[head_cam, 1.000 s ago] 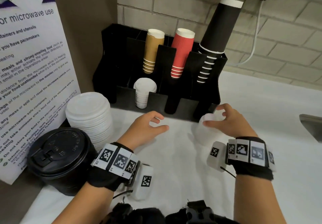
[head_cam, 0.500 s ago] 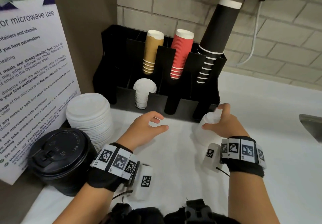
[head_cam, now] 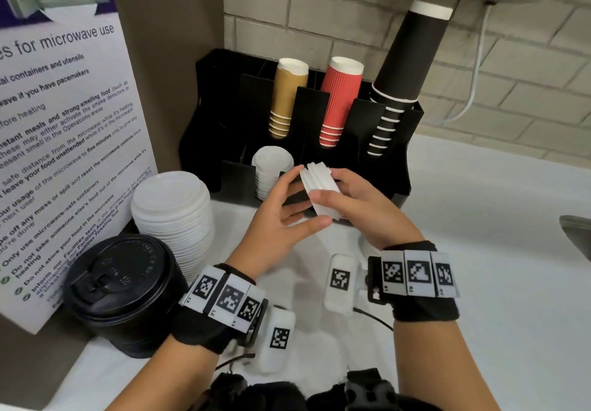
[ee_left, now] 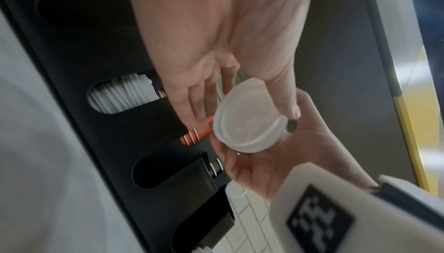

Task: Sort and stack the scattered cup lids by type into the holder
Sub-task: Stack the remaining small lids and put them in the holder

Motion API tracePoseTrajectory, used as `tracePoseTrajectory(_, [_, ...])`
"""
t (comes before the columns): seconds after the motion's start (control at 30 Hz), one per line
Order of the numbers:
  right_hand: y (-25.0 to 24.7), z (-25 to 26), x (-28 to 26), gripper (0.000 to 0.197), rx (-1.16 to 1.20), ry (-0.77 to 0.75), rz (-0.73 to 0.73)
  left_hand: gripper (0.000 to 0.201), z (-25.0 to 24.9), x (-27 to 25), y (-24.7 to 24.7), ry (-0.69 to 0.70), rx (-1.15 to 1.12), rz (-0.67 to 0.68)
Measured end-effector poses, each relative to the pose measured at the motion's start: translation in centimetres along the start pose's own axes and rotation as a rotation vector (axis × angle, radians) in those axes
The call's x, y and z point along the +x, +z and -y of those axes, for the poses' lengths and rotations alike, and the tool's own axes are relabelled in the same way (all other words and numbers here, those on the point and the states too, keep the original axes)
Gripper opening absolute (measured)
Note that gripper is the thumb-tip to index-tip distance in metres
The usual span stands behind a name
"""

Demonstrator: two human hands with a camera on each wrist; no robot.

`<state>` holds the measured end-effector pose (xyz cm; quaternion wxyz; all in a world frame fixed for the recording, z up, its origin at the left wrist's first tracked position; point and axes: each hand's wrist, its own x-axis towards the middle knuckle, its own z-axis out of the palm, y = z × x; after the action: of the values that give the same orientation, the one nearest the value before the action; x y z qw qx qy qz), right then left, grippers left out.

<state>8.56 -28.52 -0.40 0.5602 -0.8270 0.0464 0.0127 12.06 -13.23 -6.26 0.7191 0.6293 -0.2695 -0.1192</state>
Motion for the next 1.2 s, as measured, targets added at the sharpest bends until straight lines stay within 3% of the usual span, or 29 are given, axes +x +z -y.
tracePoseTrajectory(0.47, [-1.6,0.1,-0.6,0.063,0.043,-0.132,0.114,0.075,-0.3,0.1,-0.2,0.058,-0.073,0.001])
tracePoseTrajectory(0.67, [-1.5,0.3,-0.6,0.061,0.040,-0.150,0.083,0.082,-0.3,0.2,-0.1,0.084,-0.031,-0.029])
tracePoseTrajectory(0.97, [-1.8,0.1,-0.5,0.054,0.124,-0.134,0.127,0.073,-0.9,-0.2,-0.5,0.086,-0.004,0.015])
tracePoseTrajectory(1.2, [-1.7,0.1,-0.7,0.056,0.063,-0.163,0.121,0.082,-0.8,0.0,-0.3,0.070,-0.006,-0.005])
